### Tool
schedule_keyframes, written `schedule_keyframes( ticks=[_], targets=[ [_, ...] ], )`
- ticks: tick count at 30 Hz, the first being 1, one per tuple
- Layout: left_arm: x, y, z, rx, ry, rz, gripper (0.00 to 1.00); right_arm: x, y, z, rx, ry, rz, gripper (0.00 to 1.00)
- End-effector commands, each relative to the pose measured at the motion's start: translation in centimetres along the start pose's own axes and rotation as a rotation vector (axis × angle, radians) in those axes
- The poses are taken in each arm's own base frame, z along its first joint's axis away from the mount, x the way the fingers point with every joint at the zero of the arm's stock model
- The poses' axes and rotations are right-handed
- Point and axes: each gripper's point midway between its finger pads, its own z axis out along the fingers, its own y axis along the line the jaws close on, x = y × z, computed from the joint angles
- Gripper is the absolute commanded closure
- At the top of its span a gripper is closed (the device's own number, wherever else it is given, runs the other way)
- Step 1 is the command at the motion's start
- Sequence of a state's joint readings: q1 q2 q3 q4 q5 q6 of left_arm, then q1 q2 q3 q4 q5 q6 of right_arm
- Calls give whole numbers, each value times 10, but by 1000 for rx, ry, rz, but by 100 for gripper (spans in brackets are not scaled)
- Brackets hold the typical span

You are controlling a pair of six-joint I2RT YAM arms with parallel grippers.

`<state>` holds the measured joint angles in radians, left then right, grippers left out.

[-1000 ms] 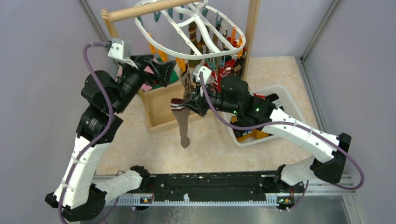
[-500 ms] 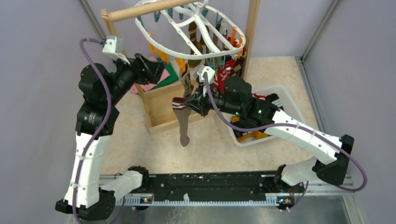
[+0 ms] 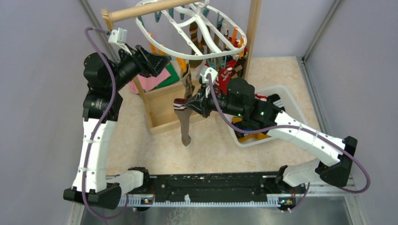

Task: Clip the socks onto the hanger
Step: Open the clamp at the hanger.

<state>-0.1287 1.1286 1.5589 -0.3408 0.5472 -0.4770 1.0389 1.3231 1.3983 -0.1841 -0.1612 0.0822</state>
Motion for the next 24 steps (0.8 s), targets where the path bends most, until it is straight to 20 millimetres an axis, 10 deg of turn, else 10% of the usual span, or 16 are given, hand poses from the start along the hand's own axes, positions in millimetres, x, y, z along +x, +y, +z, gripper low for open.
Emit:
schedule_keyframes(
  ticks=[1,24],
  targets=[
    [-15,-13,2,76,-53,29,27,-26,11,-10,-30,-88,-2,100],
    [-18,-17,7,153,-131,63,40,-21,11,-4,-37,-76,3,100]
  ],
)
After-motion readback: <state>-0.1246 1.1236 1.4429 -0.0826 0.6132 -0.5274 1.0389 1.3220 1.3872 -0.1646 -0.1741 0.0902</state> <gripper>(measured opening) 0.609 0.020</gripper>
